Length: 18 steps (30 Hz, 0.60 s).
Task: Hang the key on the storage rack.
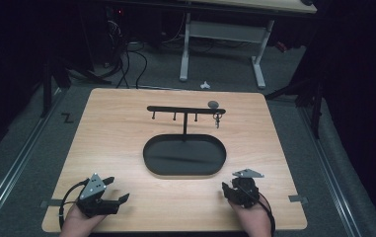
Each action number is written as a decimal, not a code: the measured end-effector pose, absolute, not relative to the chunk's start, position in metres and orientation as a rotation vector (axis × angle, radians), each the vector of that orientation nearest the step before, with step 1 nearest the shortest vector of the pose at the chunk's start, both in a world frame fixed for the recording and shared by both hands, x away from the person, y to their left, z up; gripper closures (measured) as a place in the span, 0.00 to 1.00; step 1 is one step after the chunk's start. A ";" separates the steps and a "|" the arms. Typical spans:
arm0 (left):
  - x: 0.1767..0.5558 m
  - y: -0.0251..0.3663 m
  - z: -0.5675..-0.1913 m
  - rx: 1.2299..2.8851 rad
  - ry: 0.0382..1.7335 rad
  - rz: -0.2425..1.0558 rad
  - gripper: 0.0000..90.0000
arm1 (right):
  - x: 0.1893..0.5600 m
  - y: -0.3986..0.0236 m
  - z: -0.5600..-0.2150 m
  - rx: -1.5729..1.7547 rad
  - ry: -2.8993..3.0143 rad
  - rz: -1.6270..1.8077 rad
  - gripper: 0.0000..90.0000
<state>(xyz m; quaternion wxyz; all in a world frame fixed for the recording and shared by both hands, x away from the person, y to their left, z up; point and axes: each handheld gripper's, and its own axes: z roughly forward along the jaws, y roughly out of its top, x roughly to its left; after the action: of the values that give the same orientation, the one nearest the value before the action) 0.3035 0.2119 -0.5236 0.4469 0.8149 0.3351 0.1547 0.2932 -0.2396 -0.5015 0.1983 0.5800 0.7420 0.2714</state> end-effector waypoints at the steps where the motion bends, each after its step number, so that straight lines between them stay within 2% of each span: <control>1: 0.303 0.212 -0.523 2.015 0.831 0.382 0.20 | 0.290 -0.240 -0.505 1.623 2.062 0.781 0.62; 4: 0.303 0.211 -0.523 2.004 0.838 0.390 0.20 | 0.279 -0.243 -0.518 1.546 2.028 0.836 0.60; 11: 0.300 0.201 -0.523 2.031 0.818 0.413 0.20 | 0.281 -0.250 -0.522 1.527 1.992 0.885 0.55; 18: 0.301 0.218 -0.524 1.984 0.872 0.402 0.20 | 0.281 -0.248 -0.521 1.511 1.978 0.888 0.54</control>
<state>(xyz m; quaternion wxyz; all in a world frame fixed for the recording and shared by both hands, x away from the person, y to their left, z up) 0.3008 0.2184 -0.5237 0.4518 0.8031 0.3530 0.1625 0.2812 -0.2478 -0.5208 0.2468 0.5541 0.7253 0.3255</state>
